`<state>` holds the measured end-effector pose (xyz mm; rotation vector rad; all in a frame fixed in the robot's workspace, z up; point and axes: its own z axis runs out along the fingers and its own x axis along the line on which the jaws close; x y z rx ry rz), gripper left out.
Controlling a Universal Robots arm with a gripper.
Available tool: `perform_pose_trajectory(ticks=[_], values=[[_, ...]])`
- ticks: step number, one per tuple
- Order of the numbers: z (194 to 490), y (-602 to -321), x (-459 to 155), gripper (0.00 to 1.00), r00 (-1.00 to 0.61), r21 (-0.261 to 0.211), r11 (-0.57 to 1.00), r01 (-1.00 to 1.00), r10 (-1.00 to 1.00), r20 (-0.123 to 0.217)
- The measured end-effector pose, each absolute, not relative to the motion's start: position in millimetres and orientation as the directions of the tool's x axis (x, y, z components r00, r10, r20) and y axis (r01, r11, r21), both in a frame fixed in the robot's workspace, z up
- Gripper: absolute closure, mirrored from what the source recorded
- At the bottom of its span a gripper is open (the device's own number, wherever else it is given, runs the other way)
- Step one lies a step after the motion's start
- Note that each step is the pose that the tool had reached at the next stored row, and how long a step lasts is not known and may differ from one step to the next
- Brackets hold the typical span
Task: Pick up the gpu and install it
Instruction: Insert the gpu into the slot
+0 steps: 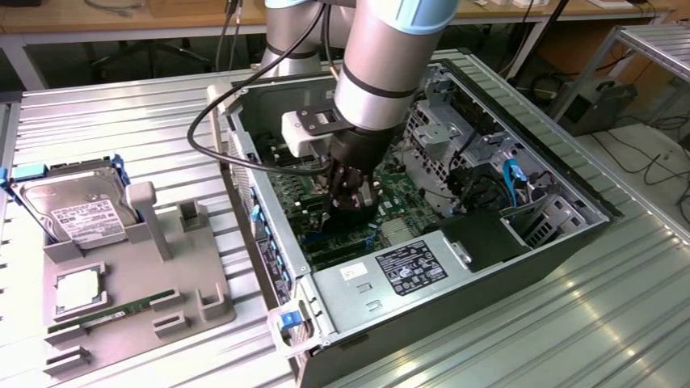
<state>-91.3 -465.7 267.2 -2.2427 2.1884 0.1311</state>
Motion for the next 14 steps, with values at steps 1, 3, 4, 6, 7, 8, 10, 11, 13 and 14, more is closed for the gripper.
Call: perform_pose_trajectory(ticks=[1, 3, 4, 6, 7, 8, 10, 11, 13, 14], values=[[267, -466, -91, 0.89, 0.023, 0.055, -0.026, -0.998, -0.998, -0.063], [266, -466, -91, 0.89, 0.023, 0.055, -0.026, -0.998, -0.998, -0.064], [265, -466, -91, 0.89, 0.023, 0.054, -0.026, -0.998, -0.998, -0.064], [264, -466, -91, 0.89, 0.023, 0.055, -0.026, -0.998, -0.998, -0.064], [264, -466, -91, 0.89, 0.023, 0.054, -0.026, -0.998, -0.998, -0.064], [265, -466, -91, 0.89, 0.023, 0.055, -0.026, -0.998, -0.998, -0.063], [271, -465, -91, 0.89, 0.023, 0.052, -0.026, -0.998, -0.998, -0.067], [276, -465, -91, 0.89, 0.023, 0.053, -0.026, -0.998, -0.998, -0.065], [284, -466, -91, 0.89, 0.023, 0.054, -0.026, -0.998, -0.998, -0.064], [285, -466, -91, 0.89, 0.023, 0.054, -0.026, -0.998, -0.998, -0.064]])
